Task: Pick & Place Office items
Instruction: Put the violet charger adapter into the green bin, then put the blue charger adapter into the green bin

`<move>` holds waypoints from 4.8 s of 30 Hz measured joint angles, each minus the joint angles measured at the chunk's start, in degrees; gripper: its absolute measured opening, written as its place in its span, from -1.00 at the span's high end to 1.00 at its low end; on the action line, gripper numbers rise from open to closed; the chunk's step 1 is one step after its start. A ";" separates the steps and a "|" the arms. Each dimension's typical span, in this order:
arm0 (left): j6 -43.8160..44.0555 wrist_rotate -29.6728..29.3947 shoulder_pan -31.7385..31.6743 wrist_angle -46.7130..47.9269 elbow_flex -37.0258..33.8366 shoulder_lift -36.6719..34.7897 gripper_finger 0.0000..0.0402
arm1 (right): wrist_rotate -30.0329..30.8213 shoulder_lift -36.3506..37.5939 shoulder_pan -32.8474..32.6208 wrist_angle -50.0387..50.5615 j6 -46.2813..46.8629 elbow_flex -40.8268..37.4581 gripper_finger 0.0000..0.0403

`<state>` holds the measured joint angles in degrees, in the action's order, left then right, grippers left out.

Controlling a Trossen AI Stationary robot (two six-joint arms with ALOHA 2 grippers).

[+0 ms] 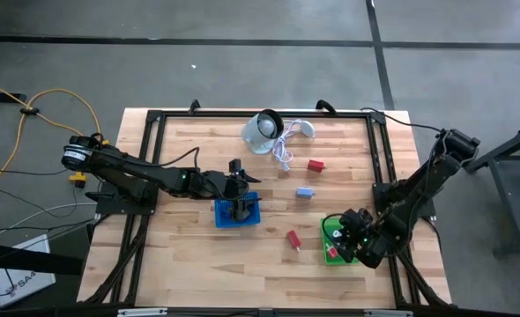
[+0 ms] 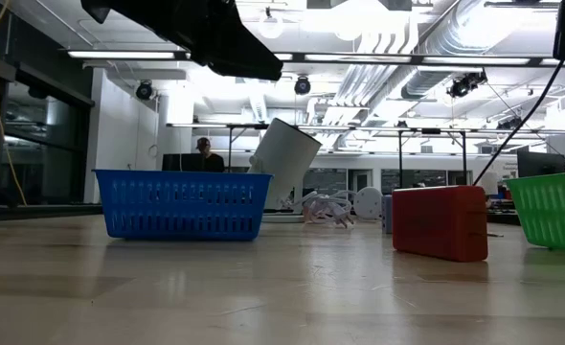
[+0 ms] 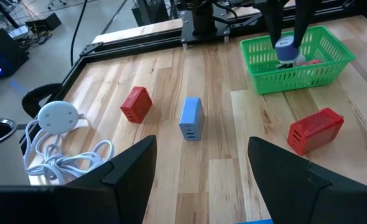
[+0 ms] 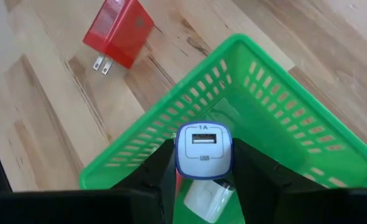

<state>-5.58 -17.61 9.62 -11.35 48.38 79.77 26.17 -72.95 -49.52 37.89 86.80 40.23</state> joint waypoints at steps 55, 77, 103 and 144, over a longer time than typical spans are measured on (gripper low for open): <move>0.79 0.02 0.01 -0.02 0.00 0.00 -0.22 | 0.70 2.44 2.75 -0.42 -6.56 0.00 0.22; 7.20 -0.63 -2.72 5.64 0.00 -0.02 -0.22 | 0.43 12.88 25.57 -4.27 -40.58 0.00 0.22; -21.81 8.95 -25.68 29.61 0.30 -0.02 -0.22 | -4.31 12.87 35.05 -10.40 -51.74 0.00 0.22; -24.96 14.96 -19.70 35.23 2.73 -0.04 -0.22 | -15.89 12.85 36.04 -10.34 -49.11 0.00 0.22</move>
<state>-30.54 -2.65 -10.08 23.87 51.11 79.72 10.28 -60.10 -13.47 27.55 37.69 40.23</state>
